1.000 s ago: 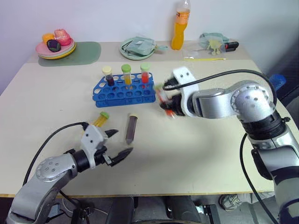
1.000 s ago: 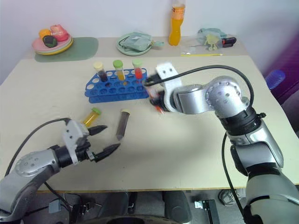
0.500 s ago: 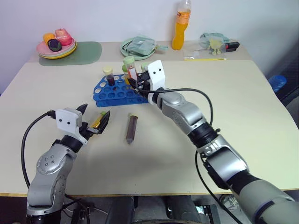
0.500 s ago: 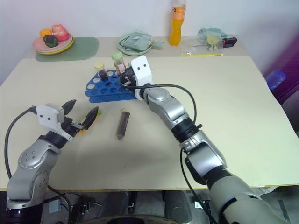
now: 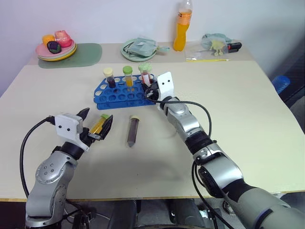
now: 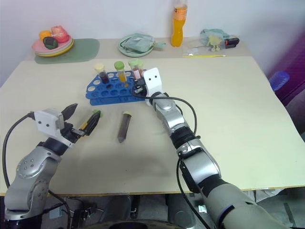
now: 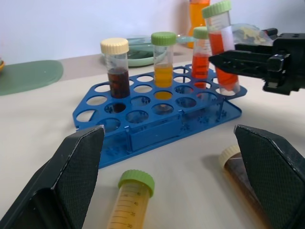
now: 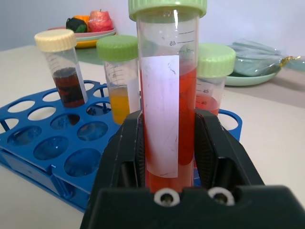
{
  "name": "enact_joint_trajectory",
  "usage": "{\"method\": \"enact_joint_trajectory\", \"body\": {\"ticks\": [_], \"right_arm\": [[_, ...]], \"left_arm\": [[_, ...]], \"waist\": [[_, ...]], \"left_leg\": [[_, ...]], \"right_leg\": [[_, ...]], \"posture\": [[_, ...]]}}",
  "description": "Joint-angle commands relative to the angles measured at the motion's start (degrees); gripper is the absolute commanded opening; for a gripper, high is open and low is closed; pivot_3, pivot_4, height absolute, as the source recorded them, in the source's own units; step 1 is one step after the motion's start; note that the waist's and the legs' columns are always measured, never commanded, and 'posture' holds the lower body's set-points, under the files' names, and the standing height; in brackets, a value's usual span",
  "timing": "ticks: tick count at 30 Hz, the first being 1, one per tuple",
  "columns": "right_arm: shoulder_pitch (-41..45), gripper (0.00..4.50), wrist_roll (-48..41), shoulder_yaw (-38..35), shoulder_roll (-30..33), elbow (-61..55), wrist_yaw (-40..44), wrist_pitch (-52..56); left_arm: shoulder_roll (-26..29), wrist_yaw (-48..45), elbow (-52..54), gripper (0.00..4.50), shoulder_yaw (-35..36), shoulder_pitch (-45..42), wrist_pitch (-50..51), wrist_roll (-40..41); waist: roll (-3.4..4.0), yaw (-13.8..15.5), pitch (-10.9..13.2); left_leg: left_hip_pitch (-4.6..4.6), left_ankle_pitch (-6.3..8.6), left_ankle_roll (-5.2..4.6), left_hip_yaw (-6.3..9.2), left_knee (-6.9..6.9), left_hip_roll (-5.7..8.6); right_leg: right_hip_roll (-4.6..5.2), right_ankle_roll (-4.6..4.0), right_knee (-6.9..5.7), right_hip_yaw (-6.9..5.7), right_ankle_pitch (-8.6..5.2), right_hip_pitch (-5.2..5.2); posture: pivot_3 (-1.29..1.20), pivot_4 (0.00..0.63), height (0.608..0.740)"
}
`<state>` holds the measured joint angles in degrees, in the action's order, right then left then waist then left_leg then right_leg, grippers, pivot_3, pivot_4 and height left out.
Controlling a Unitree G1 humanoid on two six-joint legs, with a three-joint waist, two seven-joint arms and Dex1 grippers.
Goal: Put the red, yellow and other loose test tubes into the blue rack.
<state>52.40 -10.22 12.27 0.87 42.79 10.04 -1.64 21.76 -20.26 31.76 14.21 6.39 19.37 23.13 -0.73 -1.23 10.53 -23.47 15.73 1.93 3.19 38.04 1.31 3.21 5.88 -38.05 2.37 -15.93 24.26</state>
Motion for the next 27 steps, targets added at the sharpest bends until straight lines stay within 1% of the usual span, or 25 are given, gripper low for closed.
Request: {"method": "enact_joint_trajectory", "body": {"ticks": [1,11,15,21,27], "right_arm": [[1.92,1.22,1.83,-2.10,-1.25,2.07,0.73,-2.13],[4.59,1.22,5.07,-6.03,-3.91,10.43,0.78,-9.97],[4.12,1.22,6.46,-6.74,-4.35,12.24,0.80,-12.80],[2.18,1.22,6.08,-8.66,-5.30,13.55,2.21,-18.22],[1.61,1.22,7.55,-9.12,-6.17,15.62,2.11,-21.23]], "left_arm": [[0.17,-0.07,2.34,4.50,-0.10,-0.19,-0.18,0.51],[0.36,-0.22,2.77,4.50,-0.36,-0.31,0.18,0.43],[0.51,-0.23,2.83,4.50,-0.18,-0.37,0.26,0.46],[0.64,-0.21,3.04,4.50,-0.03,-0.23,0.27,0.50],[0.81,-0.34,2.95,4.50,-0.22,-0.61,0.33,0.50]], "waist": [[0.00,0.00,0.00],[0.00,-0.17,0.00],[0.00,-0.44,0.00],[0.00,-1.04,0.00],[0.00,-1.18,0.00]], "left_leg": [[0.00,0.00,0.00,0.00,0.00,0.00],[0.02,-0.03,0.05,0.01,0.00,0.00],[0.03,-0.04,0.07,0.01,0.00,0.00],[0.03,-0.05,0.08,0.04,-0.01,0.01],[0.02,-0.05,0.08,0.05,-0.01,0.01]], "right_leg": [[0.00,0.00,0.00,0.00,0.00,0.00],[-0.02,0.00,-0.03,0.00,0.00,0.00],[-0.01,-0.01,-0.05,0.00,0.01,-0.01],[-0.01,-0.01,-0.06,0.00,0.01,-0.01],[-0.01,-0.01,-0.05,0.00,0.01,-0.01]], "posture": [[0.00,0.150,0.729],[0.00,0.150,0.729],[0.00,0.150,0.729],[0.00,0.150,0.729],[0.00,0.150,0.729]]}}
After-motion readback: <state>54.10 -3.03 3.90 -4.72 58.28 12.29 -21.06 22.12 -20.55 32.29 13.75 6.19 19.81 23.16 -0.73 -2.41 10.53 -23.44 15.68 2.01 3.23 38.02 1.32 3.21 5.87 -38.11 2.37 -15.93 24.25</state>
